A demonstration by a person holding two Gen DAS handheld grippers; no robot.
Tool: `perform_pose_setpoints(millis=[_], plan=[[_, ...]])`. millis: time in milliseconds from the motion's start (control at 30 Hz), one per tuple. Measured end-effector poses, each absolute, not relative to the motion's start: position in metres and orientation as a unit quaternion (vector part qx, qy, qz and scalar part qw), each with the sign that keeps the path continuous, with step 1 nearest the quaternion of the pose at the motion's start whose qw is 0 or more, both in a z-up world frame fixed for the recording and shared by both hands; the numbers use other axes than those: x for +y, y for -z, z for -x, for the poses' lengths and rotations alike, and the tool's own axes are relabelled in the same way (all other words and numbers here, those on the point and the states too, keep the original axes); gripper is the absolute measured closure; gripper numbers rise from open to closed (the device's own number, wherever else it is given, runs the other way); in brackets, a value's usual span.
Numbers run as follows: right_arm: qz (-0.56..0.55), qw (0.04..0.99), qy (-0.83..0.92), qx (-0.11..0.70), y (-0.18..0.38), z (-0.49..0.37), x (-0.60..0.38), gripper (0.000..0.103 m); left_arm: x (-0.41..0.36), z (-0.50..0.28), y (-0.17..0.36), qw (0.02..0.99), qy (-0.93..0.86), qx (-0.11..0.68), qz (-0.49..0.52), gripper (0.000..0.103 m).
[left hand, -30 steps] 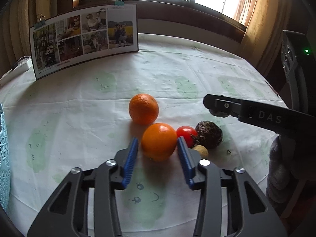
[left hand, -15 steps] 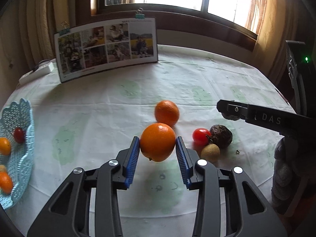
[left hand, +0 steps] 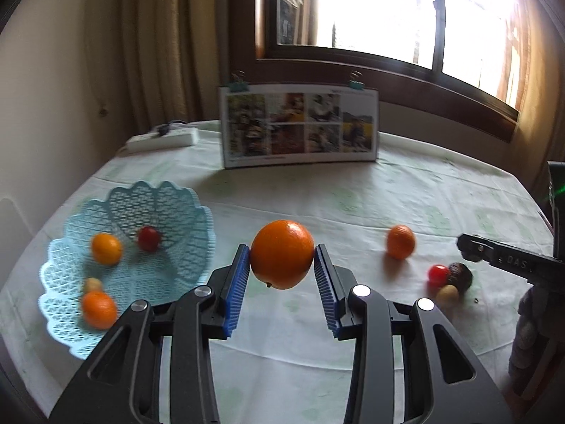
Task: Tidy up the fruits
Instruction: 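Grasp an orange with the left tool and carry it into the basket, then lower the held passion fruit into the basket and open the right tool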
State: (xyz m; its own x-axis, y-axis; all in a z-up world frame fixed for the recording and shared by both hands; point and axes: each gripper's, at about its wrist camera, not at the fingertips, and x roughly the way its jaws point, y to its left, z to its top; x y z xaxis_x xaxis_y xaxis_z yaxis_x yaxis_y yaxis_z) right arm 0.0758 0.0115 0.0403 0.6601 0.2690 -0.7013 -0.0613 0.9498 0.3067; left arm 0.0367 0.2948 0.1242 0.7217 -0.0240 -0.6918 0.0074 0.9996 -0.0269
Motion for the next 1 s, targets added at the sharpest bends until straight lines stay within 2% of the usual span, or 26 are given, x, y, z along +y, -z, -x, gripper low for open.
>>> perform_pose_setpoints(millis=[367,700,767,800,1000], plan=[[-0.118,0.905,-0.097,0.397,-0.043,-0.071,0.023,0.063,0.356,-0.021,-0.123,0.927,-0.078,0.365,0.025,0.064],[-0.107,0.906,-0.106,0.396,-0.048,-0.067,0.042,0.063,0.377,-0.014,-0.113,0.922,-0.094,0.373,0.038,0.062],[-0.104,0.905,-0.112,0.396,-0.05,-0.068,0.049,0.063,0.381,-0.012,-0.114,0.922,-0.098,0.371,0.044,0.046],[-0.103,0.905,-0.115,0.396,-0.051,-0.068,0.053,0.063,0.383,-0.011,-0.115,0.923,-0.101,0.368,0.045,0.043],[-0.086,0.904,-0.148,0.392,-0.061,-0.068,0.089,0.063,0.401,-0.003,-0.116,0.922,-0.121,0.363,0.056,0.041]])
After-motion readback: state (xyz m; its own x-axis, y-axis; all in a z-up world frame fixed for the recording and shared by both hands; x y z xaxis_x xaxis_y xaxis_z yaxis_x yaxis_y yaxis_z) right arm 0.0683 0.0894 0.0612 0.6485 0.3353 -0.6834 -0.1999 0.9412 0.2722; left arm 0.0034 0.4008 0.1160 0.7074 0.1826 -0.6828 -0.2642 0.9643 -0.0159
